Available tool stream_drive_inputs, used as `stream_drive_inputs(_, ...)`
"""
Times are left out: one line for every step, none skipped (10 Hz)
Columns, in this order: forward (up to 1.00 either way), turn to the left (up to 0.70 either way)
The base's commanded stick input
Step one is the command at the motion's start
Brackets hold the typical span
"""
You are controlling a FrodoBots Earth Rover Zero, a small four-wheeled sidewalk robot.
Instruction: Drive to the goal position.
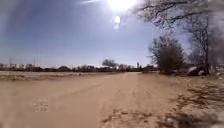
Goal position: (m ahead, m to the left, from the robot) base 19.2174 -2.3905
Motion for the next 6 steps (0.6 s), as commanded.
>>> stream_drive_inputs(1.0,0.0)
stream_drive_inputs(1.0,0.0)
stream_drive_inputs(1.0,0.0)
stream_drive_inputs(1.0,0.0)
stream_drive_inputs(1.0,0.0)
stream_drive_inputs(1.0,0.0)
